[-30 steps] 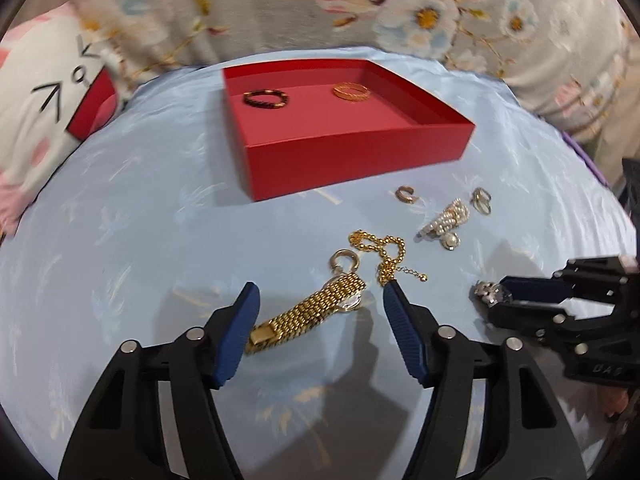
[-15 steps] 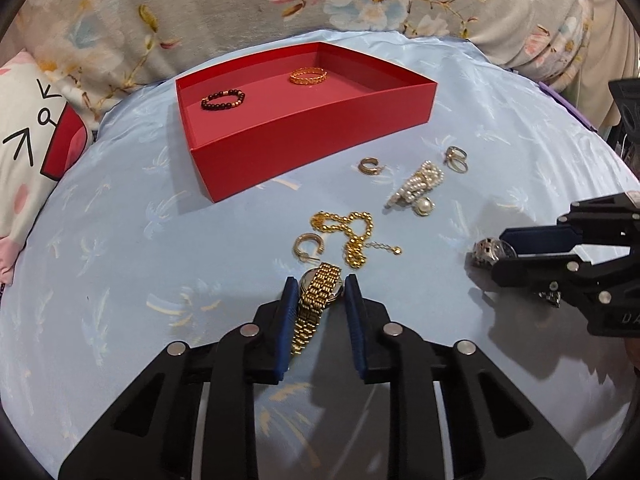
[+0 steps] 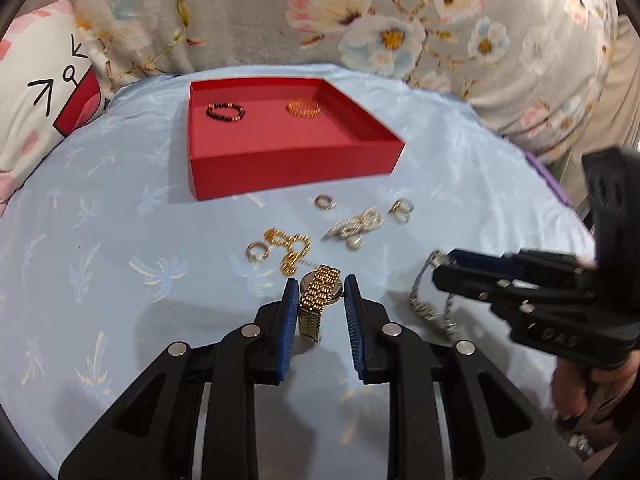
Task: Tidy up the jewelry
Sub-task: 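Carry both watches into the red box and open both tools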
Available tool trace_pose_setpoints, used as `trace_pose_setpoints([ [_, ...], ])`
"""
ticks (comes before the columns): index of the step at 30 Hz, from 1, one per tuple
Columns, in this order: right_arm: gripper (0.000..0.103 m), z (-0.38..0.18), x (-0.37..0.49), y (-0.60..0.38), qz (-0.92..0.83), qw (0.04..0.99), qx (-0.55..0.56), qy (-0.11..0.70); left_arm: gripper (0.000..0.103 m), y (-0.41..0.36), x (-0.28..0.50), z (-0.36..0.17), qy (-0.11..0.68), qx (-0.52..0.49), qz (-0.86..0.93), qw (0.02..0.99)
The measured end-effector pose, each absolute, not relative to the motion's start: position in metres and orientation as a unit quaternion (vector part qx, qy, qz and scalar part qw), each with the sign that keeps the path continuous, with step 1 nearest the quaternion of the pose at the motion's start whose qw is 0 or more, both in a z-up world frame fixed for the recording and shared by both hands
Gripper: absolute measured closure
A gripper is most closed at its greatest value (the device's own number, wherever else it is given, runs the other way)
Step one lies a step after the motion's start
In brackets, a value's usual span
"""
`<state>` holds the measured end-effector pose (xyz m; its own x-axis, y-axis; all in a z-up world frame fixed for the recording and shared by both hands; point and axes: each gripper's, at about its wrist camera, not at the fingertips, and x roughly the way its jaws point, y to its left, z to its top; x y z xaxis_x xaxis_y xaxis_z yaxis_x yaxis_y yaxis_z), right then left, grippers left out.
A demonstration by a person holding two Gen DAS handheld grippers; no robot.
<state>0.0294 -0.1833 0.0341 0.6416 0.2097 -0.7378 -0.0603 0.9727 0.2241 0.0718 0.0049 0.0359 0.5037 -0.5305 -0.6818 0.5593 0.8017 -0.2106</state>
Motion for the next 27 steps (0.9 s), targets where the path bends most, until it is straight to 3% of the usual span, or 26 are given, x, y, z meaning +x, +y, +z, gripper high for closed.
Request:
trace_pose_setpoints([
  [8,0.079,0.073,0.031,-0.203,0.058,0.922,0.091,0.371,0.081,-0.006,0.08,0.084,0.345,-0.014,-0.315,0.884],
  [17,0.079,0.124,0.09,-0.23,0.045,0.944,0.085,0.315,0.081,-0.025,0.148,0.13,0.302,-0.033,-0.286,0.909],
  [27,0.079,0.109,0.192,-0.243,0.037,0.94,0.102,0.324,0.08,-0.042,0.243,0.102,0.334,-0.034,-0.218,0.916],
])
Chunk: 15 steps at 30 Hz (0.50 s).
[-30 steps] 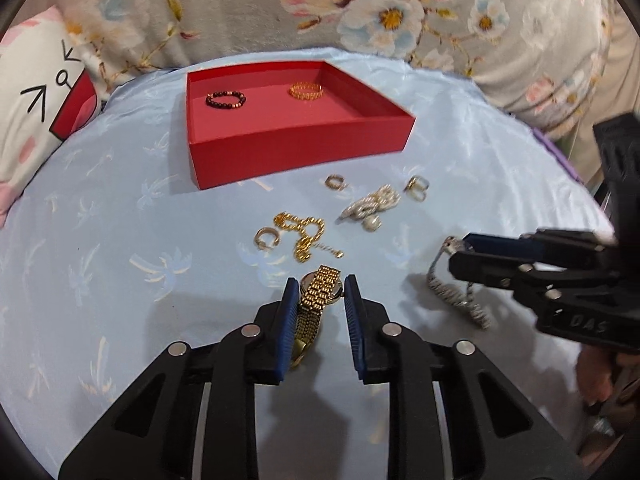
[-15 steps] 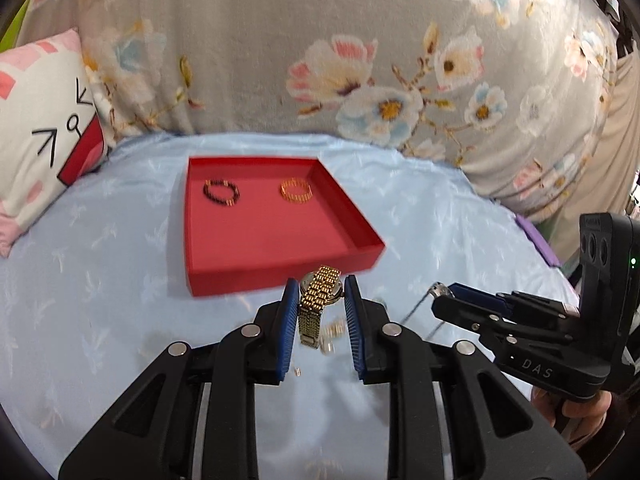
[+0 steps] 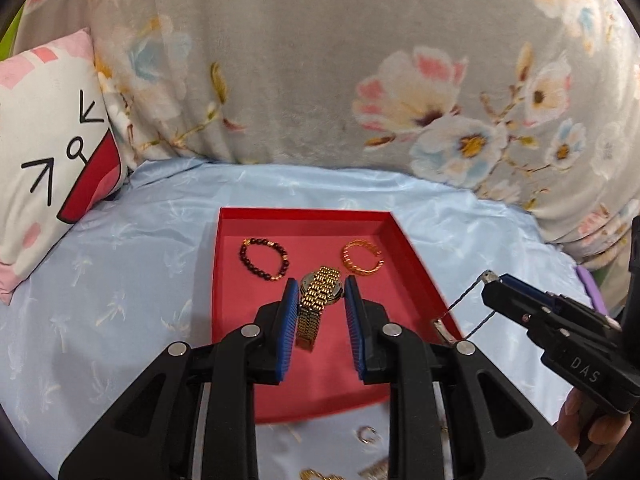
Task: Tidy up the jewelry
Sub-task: 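Carry both watches into the red box and open both tools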
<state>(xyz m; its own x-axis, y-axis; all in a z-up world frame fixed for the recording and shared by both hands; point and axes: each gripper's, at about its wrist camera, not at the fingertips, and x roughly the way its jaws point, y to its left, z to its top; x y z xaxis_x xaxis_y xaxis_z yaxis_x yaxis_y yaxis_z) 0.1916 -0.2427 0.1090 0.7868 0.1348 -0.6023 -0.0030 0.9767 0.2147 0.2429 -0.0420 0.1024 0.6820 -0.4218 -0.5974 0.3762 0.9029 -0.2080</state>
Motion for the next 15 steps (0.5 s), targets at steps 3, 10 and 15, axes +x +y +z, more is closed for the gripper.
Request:
trace_pose_setpoints([
  [3,0.079,0.089,0.217,-0.241,0.035,0.932,0.098,0.346,0.08,-0.045,0.264,0.079,0.358,-0.029,-0.206,0.91],
  [10,0.079,0.044,0.27,-0.24,0.021,0.909,0.085,0.407,0.08,-0.047,0.312,0.04,0.406,-0.03,-0.176,0.896],
  [15,0.075,0.036,0.289,-0.241,0.012,0.909,0.084,0.407,0.077,-0.044,0.326,0.033,0.403,-0.044,-0.163,0.9],
])
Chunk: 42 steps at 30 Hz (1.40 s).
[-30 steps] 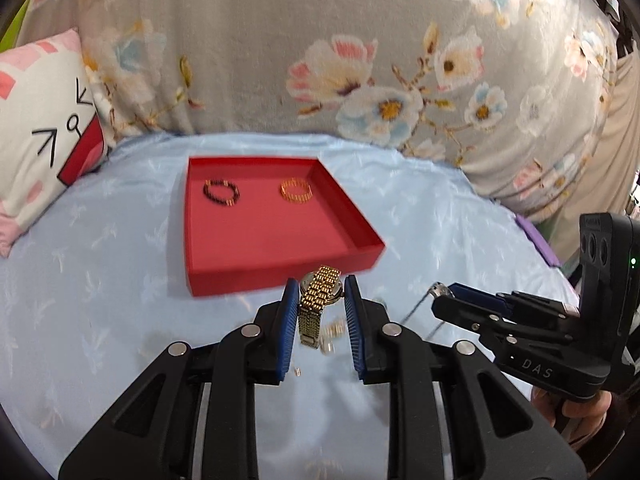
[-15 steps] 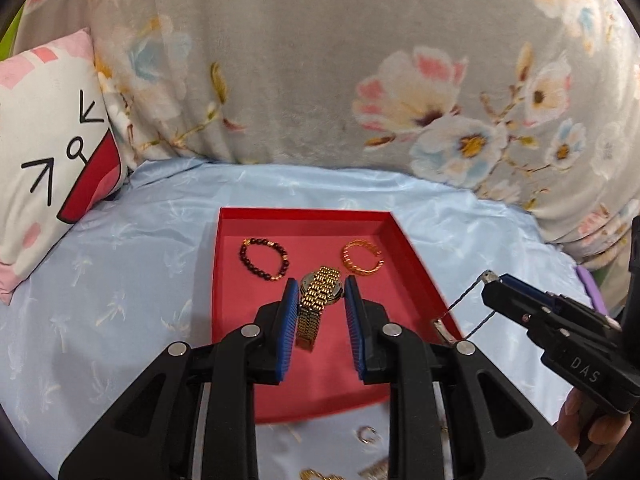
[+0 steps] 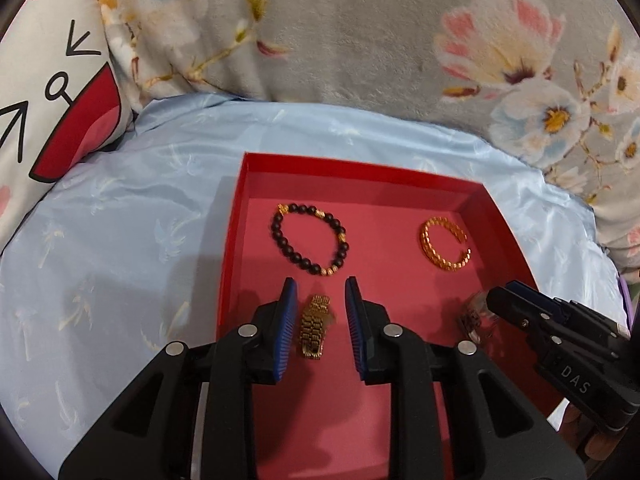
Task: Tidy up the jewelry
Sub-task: 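Carry both watches into the red box and open both tools, then grasp the pearl bracelet with the left tool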
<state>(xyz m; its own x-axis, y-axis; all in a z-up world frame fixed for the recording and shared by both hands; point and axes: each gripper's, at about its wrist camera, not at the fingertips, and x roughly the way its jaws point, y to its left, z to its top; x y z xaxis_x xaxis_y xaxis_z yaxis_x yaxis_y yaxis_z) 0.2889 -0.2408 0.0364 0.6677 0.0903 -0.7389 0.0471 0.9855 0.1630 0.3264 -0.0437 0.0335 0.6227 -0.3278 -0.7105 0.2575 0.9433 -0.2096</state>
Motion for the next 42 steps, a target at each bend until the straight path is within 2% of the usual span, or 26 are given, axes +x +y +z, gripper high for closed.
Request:
trace_pose_setpoints([
  [2,0.068,0.041,0.289,-0.24,0.006,0.916,0.077,0.394,0.059,-0.04,0.329,0.039,0.393,-0.056,-0.158,0.904],
  [5,0.063,0.052,0.278,-0.243,-0.005,0.924,0.078,0.373,0.05,-0.03,0.324,0.052,0.372,-0.07,-0.154,0.913],
  [15,0.062,0.064,0.186,-0.235,0.004,0.934,0.065,0.351,0.046,-0.001,0.244,0.065,0.342,-0.054,-0.151,0.926],
  [20,0.062,0.054,0.136,-0.233,0.001,0.928,0.081,0.363,0.04,0.002,0.196,0.051,0.351,-0.051,-0.153,0.922],
  [26,0.062,0.033,0.087,-0.23,-0.006,0.918,0.09,0.386,0.039,-0.008,0.146,0.023,0.368,-0.017,-0.153,0.917],
  [42,0.062,0.003,0.053,-0.22,-0.002,0.906,0.102,0.411,0.039,-0.016,0.104,-0.001,0.38,-0.019,-0.178,0.908],
])
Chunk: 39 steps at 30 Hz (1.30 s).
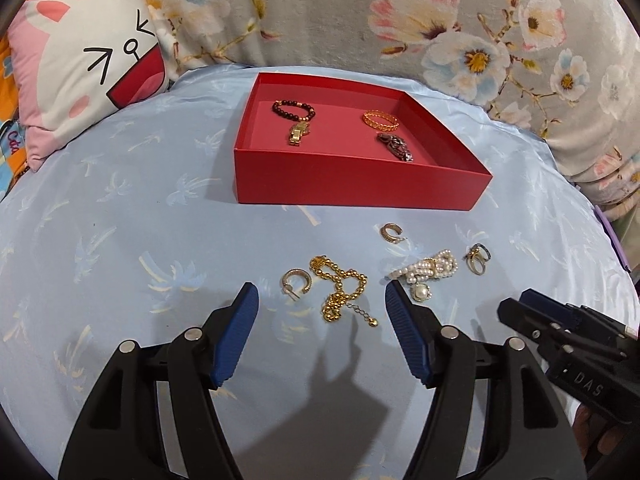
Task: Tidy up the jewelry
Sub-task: 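Grasp the pearl bracelet with the left tool, then grasp the gold chain bracelet with the right tool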
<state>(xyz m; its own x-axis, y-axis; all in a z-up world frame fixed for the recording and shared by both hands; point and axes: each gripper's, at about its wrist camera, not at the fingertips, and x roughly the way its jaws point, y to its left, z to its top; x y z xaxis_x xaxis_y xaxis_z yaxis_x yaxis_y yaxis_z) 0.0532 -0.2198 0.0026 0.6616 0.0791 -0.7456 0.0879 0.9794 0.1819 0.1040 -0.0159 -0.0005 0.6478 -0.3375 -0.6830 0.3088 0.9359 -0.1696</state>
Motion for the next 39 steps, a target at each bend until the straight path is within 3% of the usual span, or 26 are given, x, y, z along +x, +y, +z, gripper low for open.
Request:
trace_pose_setpoints([
  [16,0.062,0.004,0.046,-0.243,-0.026,0.903,0.118,0.412,0.04,-0.079,0.13,-0.001,0.385,0.053,-0.244,0.889],
  [28,0.062,0.003,0.046,-0.251,-0.032,0.902,0.128,0.412,0.09,-0.097,0.121,-0.007,0.403,0.065,-0.301,0.862],
  [39,0.062,0.006,0.04,-0.239,-0.014,0.903,0.121,0.412,0.09,-0.053,0.09,0.016,0.377,0.013,-0.278,0.883],
])
